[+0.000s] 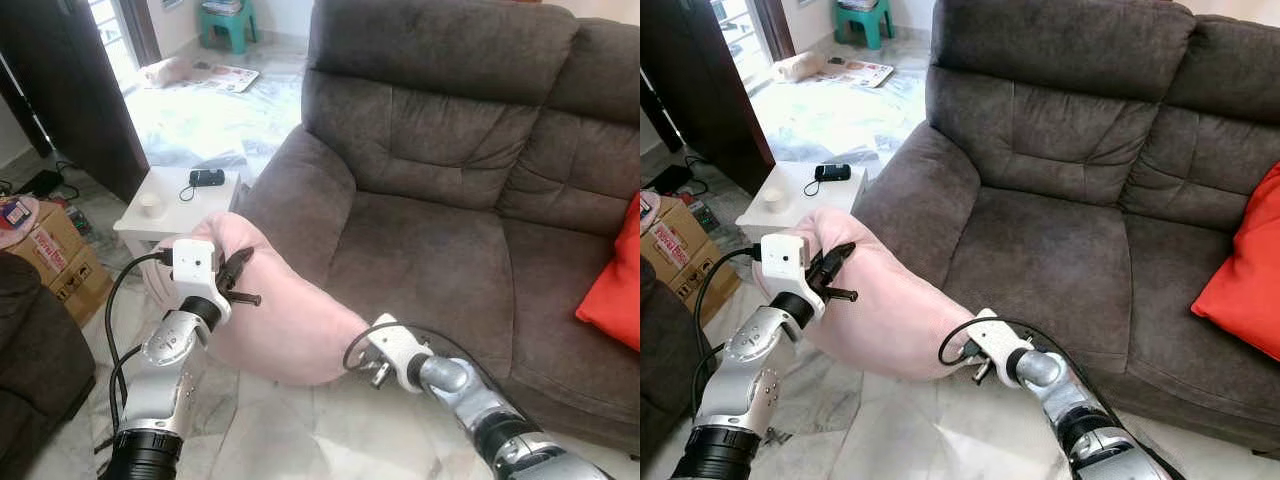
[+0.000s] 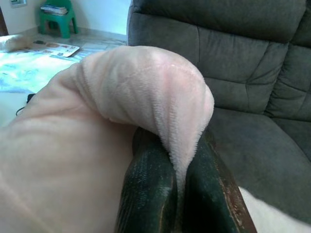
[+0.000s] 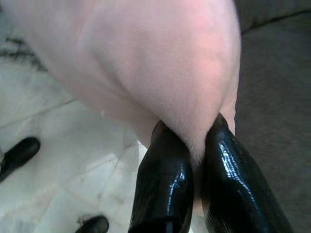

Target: Move the pillow to the sofa from floor

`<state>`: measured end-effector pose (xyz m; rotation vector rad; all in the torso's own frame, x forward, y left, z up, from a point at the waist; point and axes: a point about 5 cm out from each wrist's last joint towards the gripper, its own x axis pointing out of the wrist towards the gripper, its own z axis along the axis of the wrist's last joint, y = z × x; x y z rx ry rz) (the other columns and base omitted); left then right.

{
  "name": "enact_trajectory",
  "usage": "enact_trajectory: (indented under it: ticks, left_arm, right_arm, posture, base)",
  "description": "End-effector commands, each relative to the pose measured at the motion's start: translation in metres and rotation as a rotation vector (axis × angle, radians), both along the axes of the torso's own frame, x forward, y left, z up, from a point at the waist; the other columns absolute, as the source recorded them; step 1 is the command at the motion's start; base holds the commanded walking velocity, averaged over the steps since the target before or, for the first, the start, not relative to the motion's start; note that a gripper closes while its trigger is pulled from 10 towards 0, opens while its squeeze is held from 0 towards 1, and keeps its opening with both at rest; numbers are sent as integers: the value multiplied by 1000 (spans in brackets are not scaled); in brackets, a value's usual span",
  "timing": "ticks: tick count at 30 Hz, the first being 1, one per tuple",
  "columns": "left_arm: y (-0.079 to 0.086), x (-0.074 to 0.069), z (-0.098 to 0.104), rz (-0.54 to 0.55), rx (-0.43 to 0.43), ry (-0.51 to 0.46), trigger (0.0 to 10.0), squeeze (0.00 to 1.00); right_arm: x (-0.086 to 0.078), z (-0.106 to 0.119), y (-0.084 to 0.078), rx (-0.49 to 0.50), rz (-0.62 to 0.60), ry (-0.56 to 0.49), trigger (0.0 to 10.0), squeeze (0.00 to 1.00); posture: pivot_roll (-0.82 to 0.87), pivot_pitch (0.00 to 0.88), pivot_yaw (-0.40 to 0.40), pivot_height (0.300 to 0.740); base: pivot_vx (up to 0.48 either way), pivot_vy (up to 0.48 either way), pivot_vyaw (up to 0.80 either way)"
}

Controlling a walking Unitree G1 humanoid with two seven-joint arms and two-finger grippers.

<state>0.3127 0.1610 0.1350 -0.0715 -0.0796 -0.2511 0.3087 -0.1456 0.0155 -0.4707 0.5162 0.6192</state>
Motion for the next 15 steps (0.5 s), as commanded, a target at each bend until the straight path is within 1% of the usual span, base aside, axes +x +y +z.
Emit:
enact_trajectory:
  ticks: [1,2,5,6,7,8,11,12,13,14,15]
  left_arm:
    - [-4,0,9,-17,27,-48,10000,0]
    - [-1,-1,3,15,46,-28,10000,0]
    - [4,-2,-3,65,49,-10,10000,0]
    - [5,-3,-5,83,49,-5,10000,0]
    - [5,-3,-5,83,49,-5,10000,0]
    - [6,-5,-8,96,46,3,10000,0]
    - [6,-6,-11,111,44,9,10000,0]
    - [7,-6,-11,132,43,8,10000,0]
    - [7,-6,-11,132,43,8,10000,0]
    - [7,-6,-12,165,43,1,10000,0]
    - [6,-6,-12,177,49,-7,10000,0]
  right_arm:
    - [18,24,-2,61,-69,-121,0,0]
    - [22,30,-6,97,-129,-158,0,0]
    - [26,38,-11,137,-189,-200,0,0]
    - [27,41,-14,160,-222,-224,8941,0]
    - [27,41,-14,160,-222,-224,8941,0]
    - [29,49,-19,203,-278,-270,10000,0]
    - [31,60,-23,249,-329,-336,10000,0]
    - [31,65,-23,291,-356,-363,10000,0]
    - [31,65,-23,291,-356,-363,10000,0]
    - [30,75,-22,366,-400,-408,10000,0]
    - [29,80,-21,402,-413,-428,10000,0]
  posture:
    - [42,47,-15,740]
    - [38,45,-15,740]
    - [32,44,-17,740]
    - [33,42,-18,740]
    - [33,42,-18,740]
    - [33,42,-19,740]
    - [31,35,-21,740]
    - [25,26,-22,740]
    - [25,26,-22,740]
    - [22,20,-24,740]
    - [22,20,-24,740]
  base:
    - [0,0,0]
    - [0,0,0]
    - [0,0,0]
    - [0,0,0]
    - [0,0,0]
    - [0,0,0]
    - [0,0,0]
    - [0,0,0]
    - [0,0,0]
    - [0,0,0]
    - [0,0,0]
